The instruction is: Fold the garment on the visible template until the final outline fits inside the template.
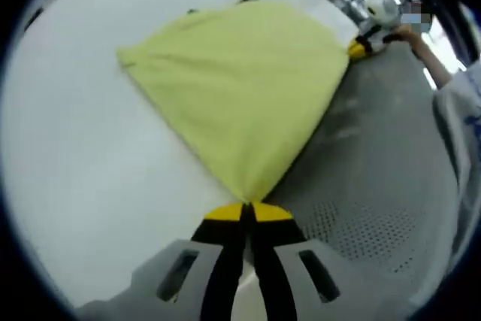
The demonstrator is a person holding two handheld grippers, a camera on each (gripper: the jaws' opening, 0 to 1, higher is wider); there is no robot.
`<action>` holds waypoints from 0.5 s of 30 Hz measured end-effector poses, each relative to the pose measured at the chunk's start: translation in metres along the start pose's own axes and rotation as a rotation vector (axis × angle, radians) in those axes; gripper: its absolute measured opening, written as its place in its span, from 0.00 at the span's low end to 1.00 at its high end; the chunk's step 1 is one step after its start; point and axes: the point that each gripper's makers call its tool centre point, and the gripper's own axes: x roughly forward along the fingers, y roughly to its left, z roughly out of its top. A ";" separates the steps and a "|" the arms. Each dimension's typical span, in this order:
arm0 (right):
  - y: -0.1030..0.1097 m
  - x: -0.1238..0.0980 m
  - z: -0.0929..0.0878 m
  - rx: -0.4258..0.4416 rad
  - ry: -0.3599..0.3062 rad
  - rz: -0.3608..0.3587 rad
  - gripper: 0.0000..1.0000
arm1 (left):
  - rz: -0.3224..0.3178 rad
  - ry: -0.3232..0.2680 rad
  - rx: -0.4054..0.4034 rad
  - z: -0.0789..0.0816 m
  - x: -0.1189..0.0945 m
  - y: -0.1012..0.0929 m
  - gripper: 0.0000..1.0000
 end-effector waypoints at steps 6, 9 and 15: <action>-0.006 -0.012 -0.004 -0.112 0.029 -0.077 0.18 | 0.120 0.011 0.044 -0.003 -0.013 0.011 0.14; -0.007 -0.027 0.009 -0.137 -0.061 -0.137 0.30 | 0.155 -0.047 0.009 -0.001 -0.032 0.006 0.22; 0.014 -0.059 0.041 -0.181 -0.235 -0.227 0.56 | 0.195 -0.182 -0.022 0.012 -0.061 -0.010 0.43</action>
